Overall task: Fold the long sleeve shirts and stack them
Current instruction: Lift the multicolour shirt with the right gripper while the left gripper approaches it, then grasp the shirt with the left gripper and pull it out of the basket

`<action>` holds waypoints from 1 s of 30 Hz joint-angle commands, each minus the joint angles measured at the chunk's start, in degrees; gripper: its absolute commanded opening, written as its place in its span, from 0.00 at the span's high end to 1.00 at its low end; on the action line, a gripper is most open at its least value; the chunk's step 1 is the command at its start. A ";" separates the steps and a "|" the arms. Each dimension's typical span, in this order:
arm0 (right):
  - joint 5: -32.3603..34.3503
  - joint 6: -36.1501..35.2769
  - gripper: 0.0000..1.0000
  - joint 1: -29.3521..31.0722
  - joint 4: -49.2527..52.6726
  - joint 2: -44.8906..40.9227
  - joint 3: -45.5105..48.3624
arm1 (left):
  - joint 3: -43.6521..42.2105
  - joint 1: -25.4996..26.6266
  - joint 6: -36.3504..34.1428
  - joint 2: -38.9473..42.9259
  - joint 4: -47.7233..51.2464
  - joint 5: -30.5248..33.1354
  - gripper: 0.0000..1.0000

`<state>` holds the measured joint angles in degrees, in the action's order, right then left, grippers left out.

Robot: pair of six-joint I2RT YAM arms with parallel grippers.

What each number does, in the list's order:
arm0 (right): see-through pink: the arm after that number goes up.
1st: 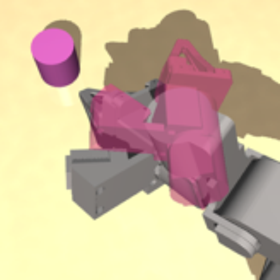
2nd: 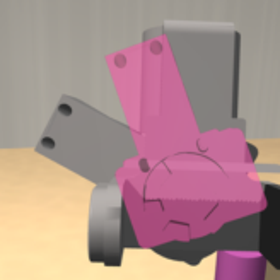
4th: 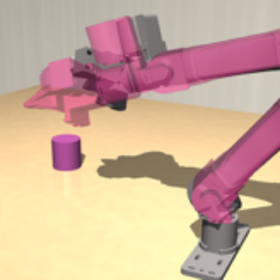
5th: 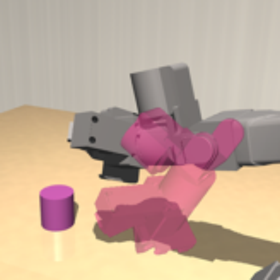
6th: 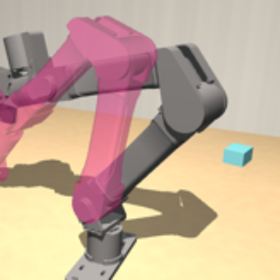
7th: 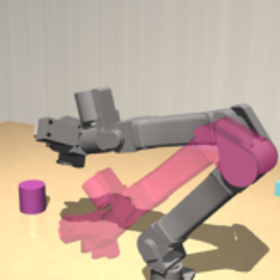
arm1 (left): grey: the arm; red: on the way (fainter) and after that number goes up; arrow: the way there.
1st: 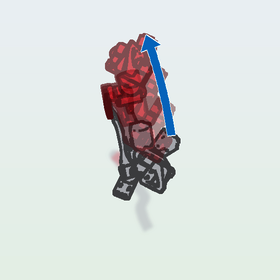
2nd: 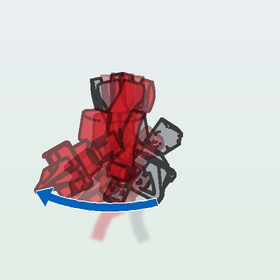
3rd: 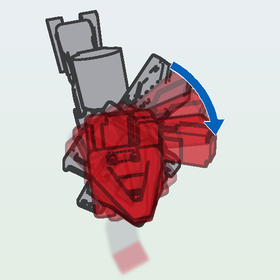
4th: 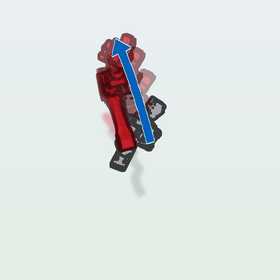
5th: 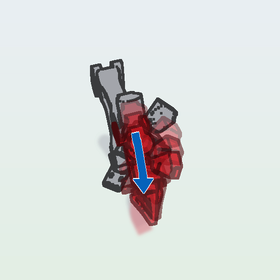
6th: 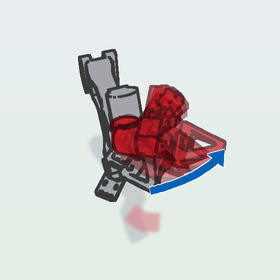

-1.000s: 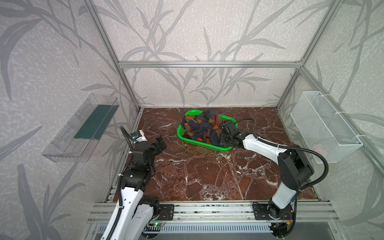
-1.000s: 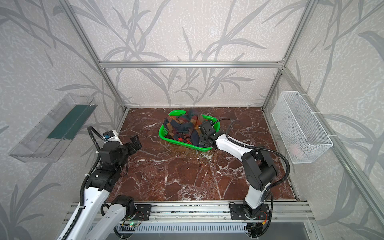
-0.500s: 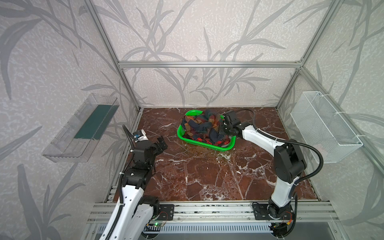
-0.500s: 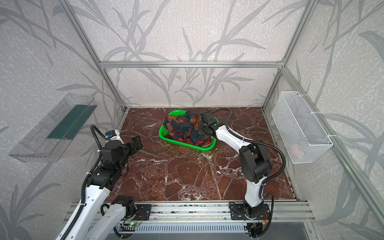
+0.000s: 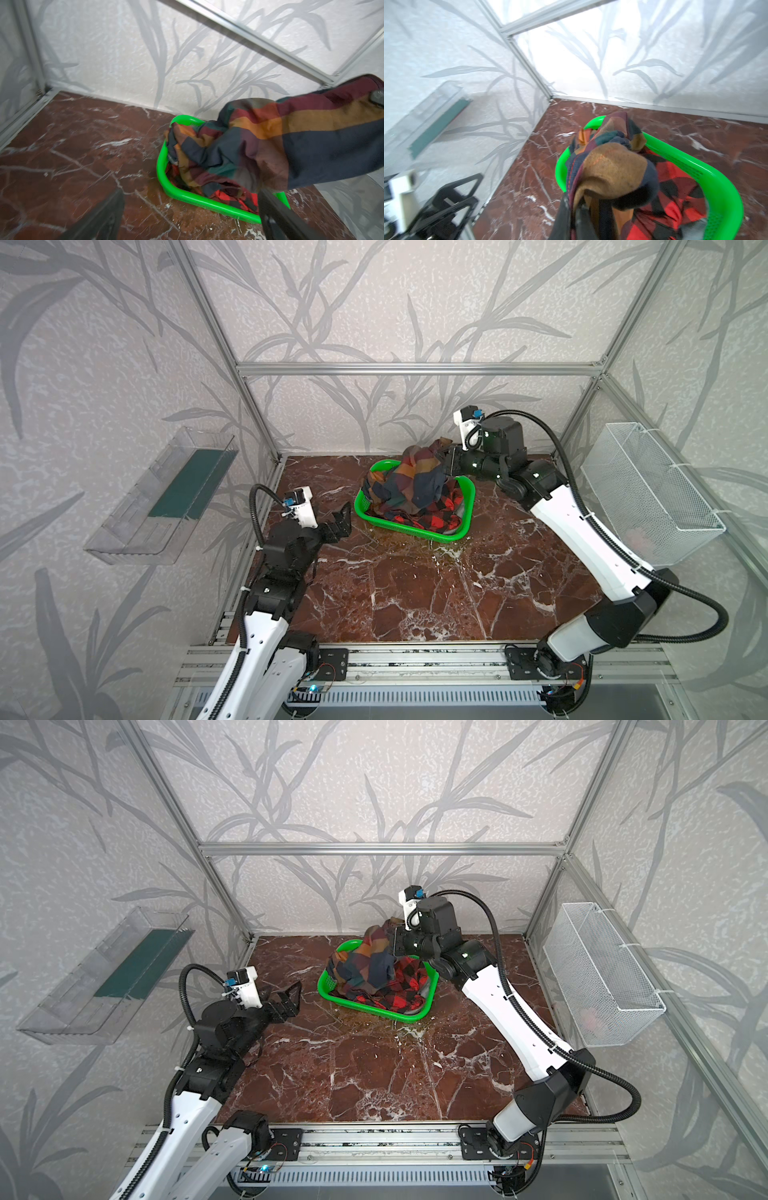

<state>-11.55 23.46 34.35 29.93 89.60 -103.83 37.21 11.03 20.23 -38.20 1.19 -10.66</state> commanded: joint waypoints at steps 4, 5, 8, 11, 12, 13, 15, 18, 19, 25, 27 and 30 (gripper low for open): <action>-9.20 -1.40 1.00 4.37 8.01 -0.68 -9.19 | 6.59 10.85 -10.82 2.04 -9.46 -6.05 0.01; -9.99 -1.55 1.00 5.12 9.02 -0.42 -10.57 | 7.94 13.21 -12.18 1.46 -8.44 -6.96 0.01; -11.00 -2.83 1.00 7.78 12.01 0.50 -15.33 | 10.98 21.07 -17.08 -0.09 -4.97 -6.53 0.01; -10.72 -4.00 1.00 10.24 14.49 1.38 -19.28 | 12.73 30.09 -24.19 -2.07 -1.37 -1.15 0.01; -10.56 -4.19 1.00 10.66 15.26 1.62 -20.43 | 13.11 32.70 -26.62 -2.87 -0.32 0.61 0.01; -10.43 -4.34 1.00 11.05 16.28 2.08 -21.97 | 13.45 36.08 -29.84 -4.02 1.03 4.01 0.01; -10.42 -4.74 1.00 11.76 17.93 2.91 -24.62 | 13.53 41.49 -35.68 -6.03 1.99 10.31 0.01; -10.40 -5.09 1.00 13.08 20.56 3.89 -28.18 | 13.87 45.86 -41.43 -8.82 0.72 20.65 0.01; -10.37 -5.26 1.00 13.63 21.08 4.00 -28.99 | 13.90 46.09 -42.70 -9.59 -0.66 23.35 0.01; -9.94 -4.79 1.00 15.64 22.03 3.48 -30.01 | 15.02 46.34 -46.39 -12.10 -3.91 31.96 0.01; -9.81 -4.22 1.00 16.07 21.80 3.15 -29.50 | 15.17 46.28 -46.58 -12.76 -4.67 34.49 0.01; -9.37 -2.93 1.00 16.84 20.15 1.92 -27.31 | 14.84 46.37 -46.41 -12.96 -5.99 35.67 0.04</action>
<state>-20.80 19.70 50.22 51.72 93.32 -132.03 50.43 57.08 -23.42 -51.13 -1.67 20.10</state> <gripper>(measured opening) 0.059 0.976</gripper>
